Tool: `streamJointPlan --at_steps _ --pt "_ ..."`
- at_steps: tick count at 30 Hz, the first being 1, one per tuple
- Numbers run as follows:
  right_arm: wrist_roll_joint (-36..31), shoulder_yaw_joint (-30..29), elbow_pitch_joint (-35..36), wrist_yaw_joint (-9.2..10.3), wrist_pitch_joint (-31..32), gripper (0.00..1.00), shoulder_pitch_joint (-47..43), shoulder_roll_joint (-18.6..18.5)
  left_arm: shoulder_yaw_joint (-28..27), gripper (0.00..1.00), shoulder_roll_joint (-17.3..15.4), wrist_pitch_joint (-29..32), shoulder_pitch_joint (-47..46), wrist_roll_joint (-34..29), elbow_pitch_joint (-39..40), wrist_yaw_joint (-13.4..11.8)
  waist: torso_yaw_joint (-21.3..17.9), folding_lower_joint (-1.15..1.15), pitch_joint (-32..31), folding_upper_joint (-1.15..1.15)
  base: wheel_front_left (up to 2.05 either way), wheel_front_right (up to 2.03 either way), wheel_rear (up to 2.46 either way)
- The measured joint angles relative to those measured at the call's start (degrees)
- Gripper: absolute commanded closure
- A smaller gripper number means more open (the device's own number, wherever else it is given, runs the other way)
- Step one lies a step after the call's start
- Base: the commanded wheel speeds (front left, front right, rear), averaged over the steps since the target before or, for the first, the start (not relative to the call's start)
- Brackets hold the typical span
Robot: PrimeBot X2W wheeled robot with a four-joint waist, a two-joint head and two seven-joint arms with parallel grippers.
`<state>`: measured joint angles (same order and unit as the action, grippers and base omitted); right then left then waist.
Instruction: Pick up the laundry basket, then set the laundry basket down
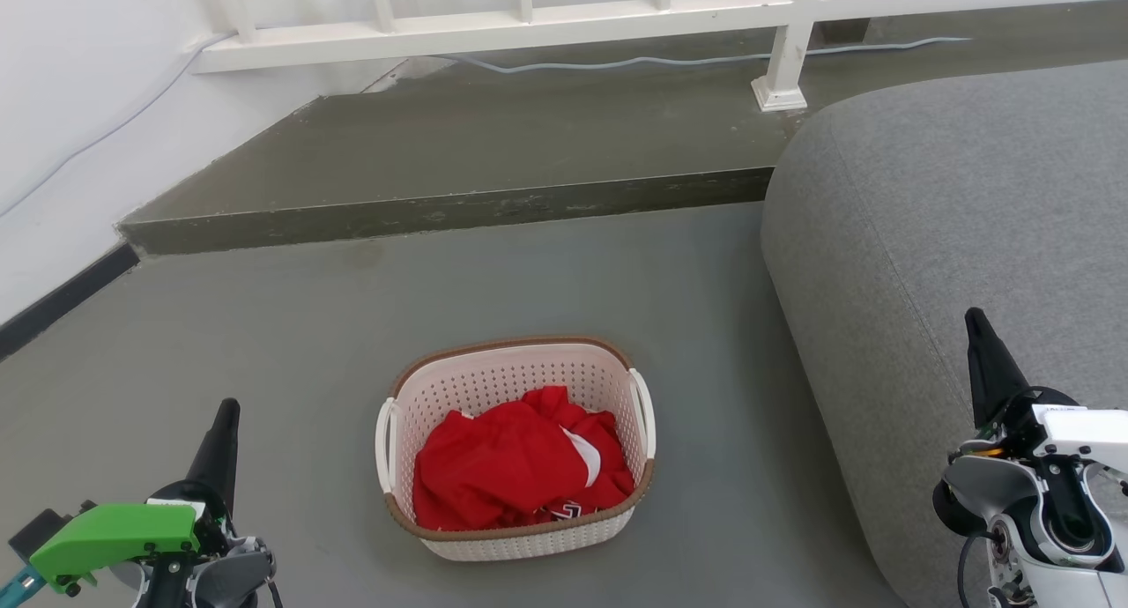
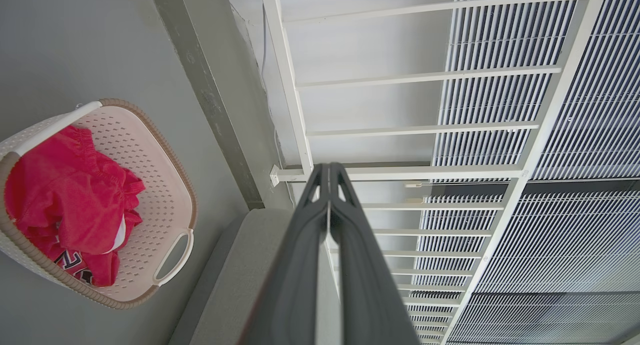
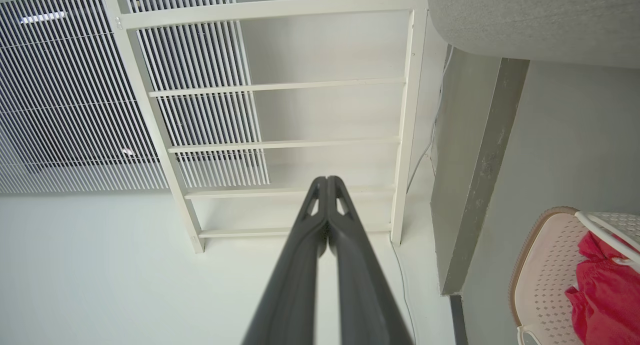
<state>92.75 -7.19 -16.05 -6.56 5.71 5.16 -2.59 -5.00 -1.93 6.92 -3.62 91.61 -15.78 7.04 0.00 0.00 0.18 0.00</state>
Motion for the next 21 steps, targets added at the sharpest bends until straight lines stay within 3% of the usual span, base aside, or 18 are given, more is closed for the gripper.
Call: streamJointPlan --at_steps 21 --pt "0.0 0.0 0.0 0.00 0.1 1.00 0.0 0.0 0.0 1.00 0.0 0.0 0.0 0.0 0.0 0.0 0.0 0.00 0.0 0.00 0.00 0.00 0.00"
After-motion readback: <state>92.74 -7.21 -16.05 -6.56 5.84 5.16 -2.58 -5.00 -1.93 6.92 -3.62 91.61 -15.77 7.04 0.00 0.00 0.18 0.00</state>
